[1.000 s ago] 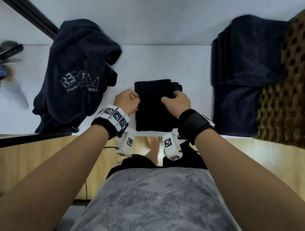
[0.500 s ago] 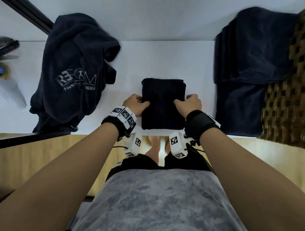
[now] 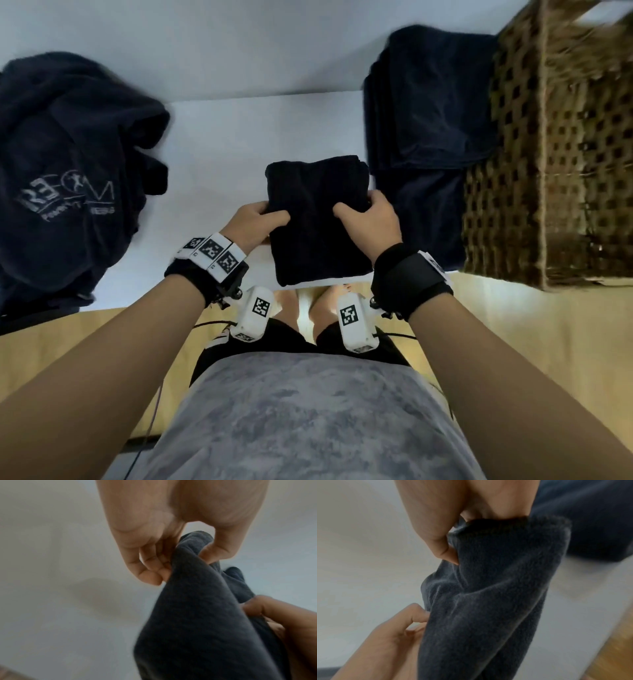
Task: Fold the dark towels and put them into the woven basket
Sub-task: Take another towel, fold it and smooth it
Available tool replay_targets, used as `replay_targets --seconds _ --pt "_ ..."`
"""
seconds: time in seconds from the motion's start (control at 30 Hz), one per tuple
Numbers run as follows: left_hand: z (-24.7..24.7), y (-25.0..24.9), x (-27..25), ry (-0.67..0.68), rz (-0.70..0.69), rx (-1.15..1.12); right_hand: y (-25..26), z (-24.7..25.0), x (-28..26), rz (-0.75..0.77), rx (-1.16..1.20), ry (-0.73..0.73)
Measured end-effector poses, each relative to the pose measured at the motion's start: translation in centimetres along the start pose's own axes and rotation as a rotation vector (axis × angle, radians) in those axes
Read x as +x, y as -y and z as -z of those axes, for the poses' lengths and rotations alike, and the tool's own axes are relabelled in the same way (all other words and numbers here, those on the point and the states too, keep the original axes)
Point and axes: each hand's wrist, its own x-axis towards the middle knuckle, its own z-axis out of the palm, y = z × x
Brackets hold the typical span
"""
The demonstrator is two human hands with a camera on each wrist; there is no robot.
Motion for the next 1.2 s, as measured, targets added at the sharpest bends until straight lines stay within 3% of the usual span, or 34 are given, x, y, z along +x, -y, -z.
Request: replay_targets --seconds 0.2,0.33,0.43,0.6,0.7,0.8,1.0,1.13,1.2 --pt "-8.9 -3.3 0.3 0.257 -0.04 0.14 -3.3 9.6 0.2 -0.063 0.009 -0.244" --pt "-13.7 -4.3 1.0 0.307 -0.052 0.2 -4.9 13.1 1.1 -0.038 -0.063 -0.324" --pt "-16.0 -4.6 1.5 0.255 -0.042 0.155 -5.0 14.2 1.3 0.003 -0.159 -0.327" --pt "-17.3 -4.1 2.0 -0.02 -0.171 0.267 -5.5 12.7 0.4 0.216 -0.631 -0.345" --pt "-17.9 -3.5 2.0 -0.106 -0.412 0.521 -6.0 12.2 1.1 0.297 -0.585 -0.23" --pt "-18.4 -3.2 2.2 -0.112 -0.532 0.736 -6.6 12.5 2.6 0.226 -0.542 -0.062" --pt "-18.1 -3.9 2.6 0.026 -0.388 0.83 -6.4 13.2 3.7 0.189 -0.502 0.006" --pt "-15.6 -5.0 1.3 0.023 -0.32 0.648 -4.1 11.9 2.3 0.295 -0.48 -0.109" --pt "-12.6 -5.3 0.5 -0.037 -0.273 0.548 -2.1 10.0 1.5 0.38 -0.446 -0.085"
